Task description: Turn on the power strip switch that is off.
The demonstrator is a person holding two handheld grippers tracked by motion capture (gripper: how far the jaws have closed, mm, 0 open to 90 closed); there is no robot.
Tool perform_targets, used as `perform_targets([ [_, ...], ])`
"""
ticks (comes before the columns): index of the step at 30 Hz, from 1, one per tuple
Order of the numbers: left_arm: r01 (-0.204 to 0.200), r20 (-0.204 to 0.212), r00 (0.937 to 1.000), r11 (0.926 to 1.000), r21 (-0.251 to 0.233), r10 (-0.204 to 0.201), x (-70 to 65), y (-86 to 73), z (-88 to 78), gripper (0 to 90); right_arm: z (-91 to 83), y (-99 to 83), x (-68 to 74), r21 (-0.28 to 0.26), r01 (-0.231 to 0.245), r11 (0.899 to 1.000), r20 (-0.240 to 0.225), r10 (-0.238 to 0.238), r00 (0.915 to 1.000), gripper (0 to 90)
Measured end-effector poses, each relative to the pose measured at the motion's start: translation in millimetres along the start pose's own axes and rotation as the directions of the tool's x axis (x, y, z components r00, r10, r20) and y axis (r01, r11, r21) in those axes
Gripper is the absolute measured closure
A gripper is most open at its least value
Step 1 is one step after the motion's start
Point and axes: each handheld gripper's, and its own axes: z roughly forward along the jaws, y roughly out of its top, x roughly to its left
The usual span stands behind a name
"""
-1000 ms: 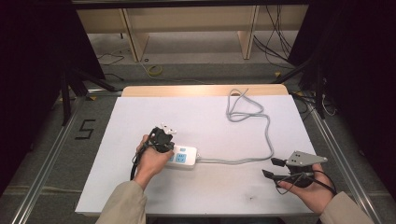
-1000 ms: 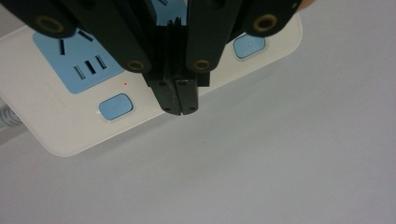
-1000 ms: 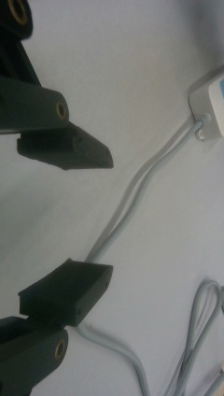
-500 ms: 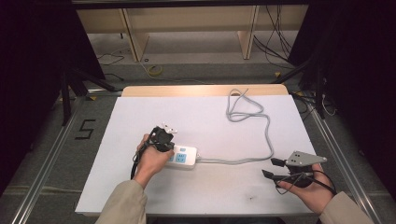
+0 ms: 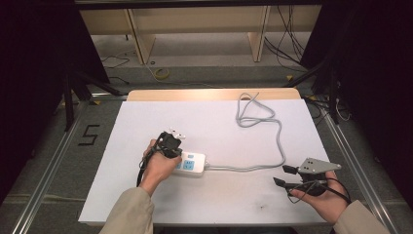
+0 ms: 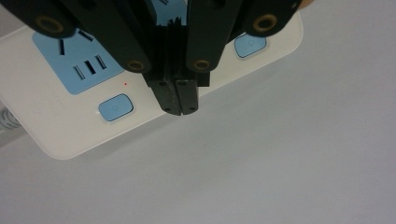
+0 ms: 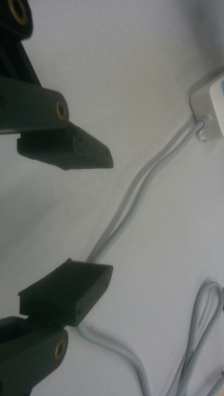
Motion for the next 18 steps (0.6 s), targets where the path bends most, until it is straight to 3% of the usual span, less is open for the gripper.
perform_targets([
  [8,0.005,0.0,1.0,1.0,0.004,-0.005,0.2,0.5,0.7,90.0,0.2,-0.1,0.1,0.003,0.001,1.0,-0.001,-0.001,1.0,42.4],
  [18,-0.019,-0.02,0.9996,0.9997,0.017,0.019,-3.2,2.4,1.3,90.0,0.2,-0.1,0.5,0.002,0.002,1.0,-0.002,-0.002,1.0,42.4],
])
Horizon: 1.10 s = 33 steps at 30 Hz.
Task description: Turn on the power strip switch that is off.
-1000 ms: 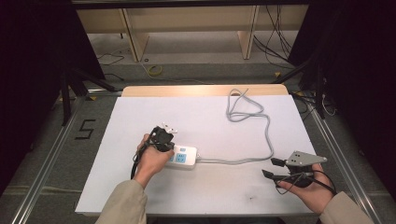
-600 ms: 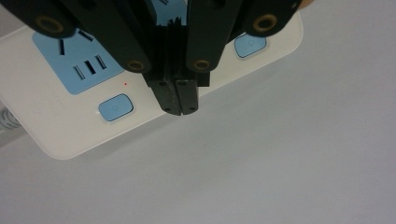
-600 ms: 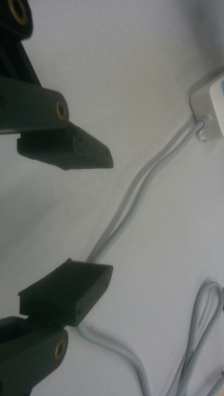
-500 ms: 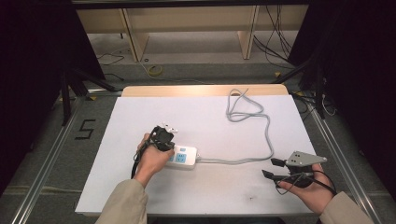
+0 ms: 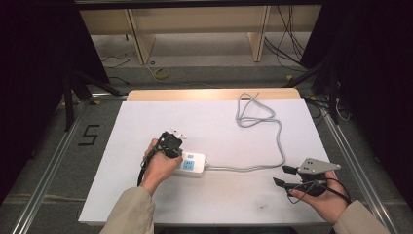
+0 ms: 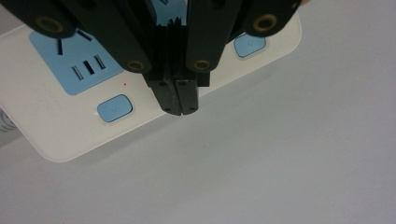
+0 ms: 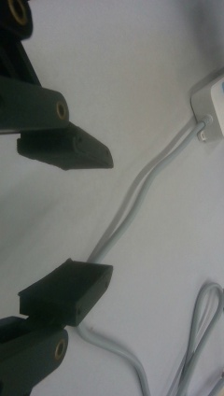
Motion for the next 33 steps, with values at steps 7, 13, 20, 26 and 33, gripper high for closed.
perform_targets([
  [7,-0.009,-0.002,1.0,0.9999,0.007,0.009,-0.4,0.4,0.0,90.0,0.1,0.0,-0.1,0.002,0.003,1.0,-0.001,-0.003,1.0,42.4],
  [13,0.003,0.004,1.0,1.0,0.005,-0.003,0.2,0.1,-0.1,90.0,0.3,-0.1,-0.1,0.005,0.007,1.0,0.0,-0.007,1.0,42.5],
  [20,-0.007,0.002,1.0,0.9999,0.01,0.007,-0.1,0.2,-0.3,90.0,0.4,-0.1,0.2,0.003,0.005,1.0,0.001,-0.005,1.0,42.4],
  [26,-0.005,0.002,1.0,0.9999,0.009,0.005,-0.1,0.1,-0.1,90.0,0.8,-0.2,0.0,0.002,0.007,1.0,0.0,-0.007,1.0,42.4],
  [33,0.003,0.004,1.0,0.9999,0.016,-0.003,0.1,1.0,0.2,90.0,1.0,-0.3,0.1,0.003,0.006,1.0,0.0,-0.006,1.0,42.4],
])
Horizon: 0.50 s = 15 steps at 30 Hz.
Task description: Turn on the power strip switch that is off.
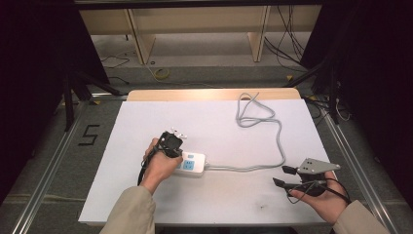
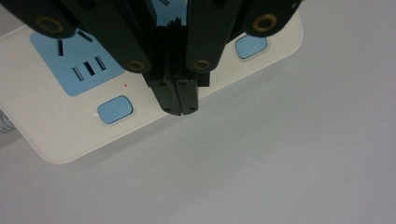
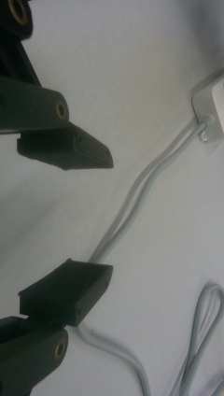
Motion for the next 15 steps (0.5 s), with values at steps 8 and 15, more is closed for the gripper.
perform_targets([
  [8,-0.004,-0.005,1.0,1.0,0.002,0.004,-0.6,0.1,-0.1,90.0,-0.1,0.0,0.2,0.002,-0.001,1.0,-0.001,0.001,1.0,42.5],
  [15,-0.013,-0.014,0.9998,0.9999,0.002,0.013,-2.0,0.3,0.2,90.0,-0.1,0.0,0.3,0.002,-0.001,1.0,-0.001,0.001,1.0,42.5],
])
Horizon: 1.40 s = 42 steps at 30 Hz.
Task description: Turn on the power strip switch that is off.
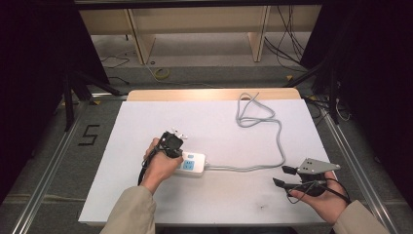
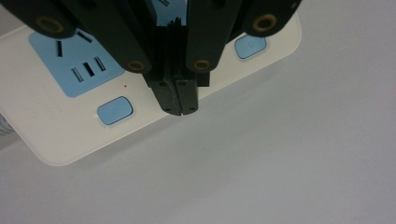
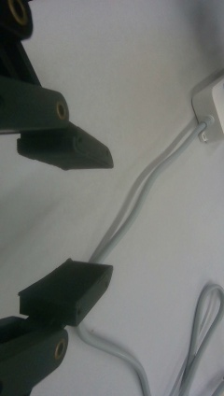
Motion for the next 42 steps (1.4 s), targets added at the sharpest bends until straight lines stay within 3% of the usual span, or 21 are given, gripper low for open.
perform_targets([
  [19,0.007,0.002,1.0,0.9997,0.024,-0.007,0.2,2.0,0.2,90.0,-0.5,0.0,1.1,0.001,-0.005,1.0,-0.002,0.005,1.0,42.5],
  [23,0.003,-0.006,1.0,0.9996,0.028,-0.003,-0.8,2.7,0.7,90.0,-0.5,0.0,0.9,0.0,-0.002,1.0,-0.002,0.002,1.0,42.5],
  [26,-0.021,-0.02,0.9996,0.999,0.039,0.022,-3.4,2.9,1.0,90.0,-0.5,0.1,1.2,-0.002,-0.003,1.0,-0.002,0.003,1.0,42.5],
  [42,-0.021,-0.016,0.9997,0.9996,0.02,0.021,-2.3,1.3,1.1,90.0,0.2,0.1,0.7,-0.001,0.001,1.0,-0.005,-0.001,1.0,42.5],
])
